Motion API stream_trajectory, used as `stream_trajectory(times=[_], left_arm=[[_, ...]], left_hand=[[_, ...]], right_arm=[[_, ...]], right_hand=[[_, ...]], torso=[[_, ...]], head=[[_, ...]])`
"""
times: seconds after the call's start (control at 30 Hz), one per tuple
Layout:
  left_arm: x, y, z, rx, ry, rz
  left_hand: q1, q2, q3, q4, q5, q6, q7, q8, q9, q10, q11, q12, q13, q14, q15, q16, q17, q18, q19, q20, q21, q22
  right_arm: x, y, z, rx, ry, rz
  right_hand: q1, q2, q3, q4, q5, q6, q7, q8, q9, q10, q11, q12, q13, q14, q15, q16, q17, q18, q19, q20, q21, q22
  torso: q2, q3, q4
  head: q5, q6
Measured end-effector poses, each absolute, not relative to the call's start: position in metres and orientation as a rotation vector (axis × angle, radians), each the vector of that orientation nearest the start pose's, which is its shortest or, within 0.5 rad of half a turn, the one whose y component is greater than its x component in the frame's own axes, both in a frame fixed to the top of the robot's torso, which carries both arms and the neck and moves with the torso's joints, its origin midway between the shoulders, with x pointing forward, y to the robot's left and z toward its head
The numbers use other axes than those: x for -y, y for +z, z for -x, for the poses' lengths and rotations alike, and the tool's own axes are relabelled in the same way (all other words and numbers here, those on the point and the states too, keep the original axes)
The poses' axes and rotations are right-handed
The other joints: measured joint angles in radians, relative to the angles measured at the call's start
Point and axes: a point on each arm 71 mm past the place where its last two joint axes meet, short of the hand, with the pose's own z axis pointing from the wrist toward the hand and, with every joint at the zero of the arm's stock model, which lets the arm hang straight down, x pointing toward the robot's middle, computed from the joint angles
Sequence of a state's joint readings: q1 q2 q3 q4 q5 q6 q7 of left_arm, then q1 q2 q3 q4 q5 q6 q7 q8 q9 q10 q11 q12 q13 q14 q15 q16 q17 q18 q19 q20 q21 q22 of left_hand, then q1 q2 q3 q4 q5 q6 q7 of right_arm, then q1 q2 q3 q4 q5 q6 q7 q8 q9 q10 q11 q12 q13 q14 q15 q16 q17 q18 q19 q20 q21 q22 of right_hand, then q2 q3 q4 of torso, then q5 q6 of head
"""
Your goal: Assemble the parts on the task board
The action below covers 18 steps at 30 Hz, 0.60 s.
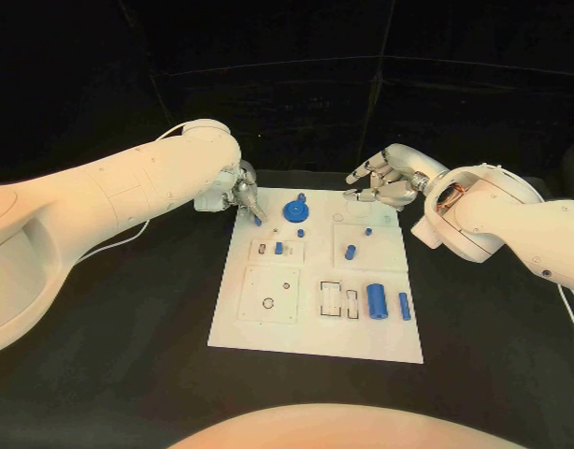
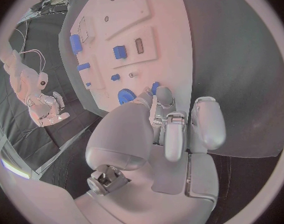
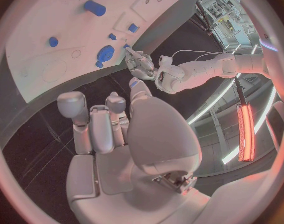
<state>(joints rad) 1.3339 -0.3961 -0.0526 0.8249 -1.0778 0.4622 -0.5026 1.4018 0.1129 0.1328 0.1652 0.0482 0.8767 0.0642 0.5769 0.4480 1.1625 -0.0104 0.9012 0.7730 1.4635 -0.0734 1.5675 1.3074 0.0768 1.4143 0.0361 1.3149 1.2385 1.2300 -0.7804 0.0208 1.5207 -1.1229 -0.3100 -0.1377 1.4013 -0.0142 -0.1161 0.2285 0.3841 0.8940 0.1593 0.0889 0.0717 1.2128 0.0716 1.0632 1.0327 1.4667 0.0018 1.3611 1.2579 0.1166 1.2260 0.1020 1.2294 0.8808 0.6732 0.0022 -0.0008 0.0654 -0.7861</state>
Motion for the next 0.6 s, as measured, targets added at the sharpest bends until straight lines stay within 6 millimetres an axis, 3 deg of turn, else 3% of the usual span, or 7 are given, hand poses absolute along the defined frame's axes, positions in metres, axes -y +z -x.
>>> stream_trajectory(times=[0.03,0.13,0.2,0.23,0.37,0.6], left_arm=[[-0.19,-0.199,-0.591,-2.441,-0.172,0.165],[-0.192,-0.199,-0.59,-2.437,-0.176,0.169],[-0.193,-0.2,-0.589,-2.434,-0.182,0.173],[-0.194,-0.2,-0.589,-2.432,-0.187,0.176],[-0.197,-0.199,-0.585,-2.421,-0.213,0.186],[-0.201,-0.194,-0.574,-2.381,-0.276,0.202]], left_hand=[[-0.005,-0.007,0.029,0.029,0.005,-0.004,0.005,0.0,-0.001,0.0,0.0,-0.002,-0.006,0.0,0.0,0.0,0.0,0.0,0.0,0.0,0.0,0.001],[-0.078,-0.082,0.209,0.012,0.007,-0.001,0.009,0.021,-0.002,0.016,0.0,-0.006,-0.015,0.002,0.002,0.0,0.0,0.0,0.002,0.002,0.0,0.008],[-0.118,-0.111,0.282,-0.001,0.007,-0.001,0.009,0.035,0.002,0.022,0.0,0.003,-0.014,0.002,0.002,0.0,0.0,0.0,0.002,0.002,0.0,0.012],[-0.135,-0.119,0.32,-0.022,0.007,-0.001,0.009,0.039,0.004,0.026,0.003,0.007,-0.013,0.002,0.002,0.0,0.0,0.0,0.002,0.002,0.0,0.013],[-0.157,-0.134,0.35,-0.023,0.007,-0.001,0.009,0.047,0.01,0.028,0.002,0.015,-0.008,0.002,0.002,0.0,0.0,0.0,0.002,0.002,0.002,0.016],[-0.187,-0.155,0.398,-0.041,0.037,0.003,0.005,0.071,0.015,0.046,-0.002,0.029,0.0,0.002,0.002,0.0,0.0,0.0,0.002,0.002,0.01,0.026]], right_arm=[[0.174,-0.152,-0.5,-1.704,0.848,-0.167],[0.174,-0.152,-0.5,-1.704,0.848,-0.167],[0.174,-0.152,-0.5,-1.704,0.848,-0.167],[0.174,-0.152,-0.5,-1.704,0.848,-0.167],[0.175,-0.153,-0.5,-1.704,0.847,-0.168],[0.177,-0.153,-0.5,-1.705,0.842,-0.17]], right_hand=[[0.0,0.0,0.0,0.0,0.0,0.0,0.0,0.0,0.0,0.0,0.0,0.0,0.0,0.0,0.0,0.0,0.0,0.0,0.0,0.0,0.0,0.0],[0.0,0.0,0.0,0.0,0.0,0.0,0.0,0.0,0.0,0.0,0.0,0.0,0.0,0.0,0.0,0.0,0.0,0.0,0.0,0.0,-0.004,-0.001],[0.0,0.0,0.0,0.0,0.0,0.0,0.0,0.0,0.0,0.0,0.0,0.0,0.0,0.0,0.0,0.0,0.0,0.0,0.0,0.0,-0.004,-0.002],[0.0,0.0,0.0,0.0,0.0,0.0,0.0,0.0,0.0,0.0,0.0,0.0,0.0,0.0,0.0,0.0,0.0,0.0,0.0,0.0,-0.004,-0.002],[0.0,0.0,0.0,0.0,0.0,0.0,0.0,0.0,0.0,0.0,0.0,0.0,0.0,0.0,0.0,0.0,0.0,0.0,0.0,0.0,-0.004,-0.002],[0.004,0.004,0.0,0.006,0.02,0.0,0.0,0.0,0.0,0.0,0.0,0.0,0.0,0.0,0.0,0.0,0.0,0.0,0.0,0.0,-0.004,-0.003]], torso=[[0.0,0.0,0.0],[0.0,0.0,0.0],[0.0,0.0,0.0],[0.0,0.0,0.0],[-0.001,0.0001,0.0008],[-0.006,0.0008,0.0086]], head=[[0.0,0.0],[-0.001,0.0],[-0.001,0.001],[-0.001,0.002],[0.002,0.004],[0.005,0.003]])
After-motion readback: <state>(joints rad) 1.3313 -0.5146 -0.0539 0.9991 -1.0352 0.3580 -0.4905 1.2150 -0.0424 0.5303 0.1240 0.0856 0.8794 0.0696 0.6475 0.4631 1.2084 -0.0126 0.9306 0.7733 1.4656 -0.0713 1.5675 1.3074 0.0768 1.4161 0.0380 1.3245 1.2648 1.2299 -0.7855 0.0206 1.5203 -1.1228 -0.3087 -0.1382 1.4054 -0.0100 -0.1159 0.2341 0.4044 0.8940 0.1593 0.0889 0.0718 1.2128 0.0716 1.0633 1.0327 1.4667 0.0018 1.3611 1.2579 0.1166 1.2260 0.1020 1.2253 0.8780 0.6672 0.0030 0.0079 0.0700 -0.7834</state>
